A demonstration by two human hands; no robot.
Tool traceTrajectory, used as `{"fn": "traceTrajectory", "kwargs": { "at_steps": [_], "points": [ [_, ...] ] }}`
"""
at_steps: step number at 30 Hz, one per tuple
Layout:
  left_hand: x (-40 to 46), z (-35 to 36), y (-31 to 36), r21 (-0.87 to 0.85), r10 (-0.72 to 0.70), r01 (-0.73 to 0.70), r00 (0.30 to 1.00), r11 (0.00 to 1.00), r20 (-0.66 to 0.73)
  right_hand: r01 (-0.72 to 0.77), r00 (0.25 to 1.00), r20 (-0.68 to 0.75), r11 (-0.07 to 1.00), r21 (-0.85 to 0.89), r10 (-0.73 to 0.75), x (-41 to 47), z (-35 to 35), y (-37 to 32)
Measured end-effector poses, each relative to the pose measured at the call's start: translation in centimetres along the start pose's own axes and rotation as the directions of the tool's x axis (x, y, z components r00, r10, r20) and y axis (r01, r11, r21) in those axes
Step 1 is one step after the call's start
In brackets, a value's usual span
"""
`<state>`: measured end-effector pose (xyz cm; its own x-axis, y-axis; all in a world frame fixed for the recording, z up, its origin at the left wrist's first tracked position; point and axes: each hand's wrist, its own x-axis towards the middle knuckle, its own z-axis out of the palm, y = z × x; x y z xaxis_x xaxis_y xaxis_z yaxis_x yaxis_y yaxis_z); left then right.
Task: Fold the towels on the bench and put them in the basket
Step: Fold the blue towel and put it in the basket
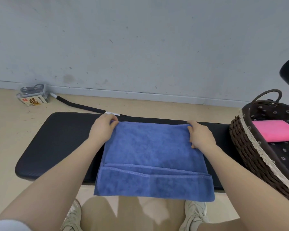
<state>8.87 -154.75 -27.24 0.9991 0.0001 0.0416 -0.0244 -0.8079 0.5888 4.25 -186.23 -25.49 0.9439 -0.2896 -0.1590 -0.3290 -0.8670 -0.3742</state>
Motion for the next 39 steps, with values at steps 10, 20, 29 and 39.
{"fn": "traceTrajectory", "kwargs": {
  "at_steps": [10, 20, 29, 39],
  "points": [
    [1.5, -0.3, 0.9, 0.416, 0.103, -0.200, 0.964, 0.887, 0.245, 0.045, 0.996, -0.066, 0.964, -0.262, -0.064, 1.0, -0.2, 0.3],
    [3.9, -0.7, 2.0, 0.230, 0.071, -0.033, 0.985, 0.973, -0.158, 0.045, 0.968, -0.242, 0.994, -0.103, -0.069, 4.2, -1.4, -1.6],
    [-4.2, -1.3, 1.0, 0.102, 0.310, -0.366, 0.882, 0.925, 0.355, 0.359, 0.933, 0.045, 0.929, -0.095, -0.356, -3.2, 0.7, -2.0],
    [-8.1, -3.1, 1.4, 0.293, 0.215, -0.372, 0.865, 0.881, 0.454, 0.408, 0.896, 0.219, 0.911, -0.063, -0.387, -6.9, -1.6, 2.5]
  ]
}}
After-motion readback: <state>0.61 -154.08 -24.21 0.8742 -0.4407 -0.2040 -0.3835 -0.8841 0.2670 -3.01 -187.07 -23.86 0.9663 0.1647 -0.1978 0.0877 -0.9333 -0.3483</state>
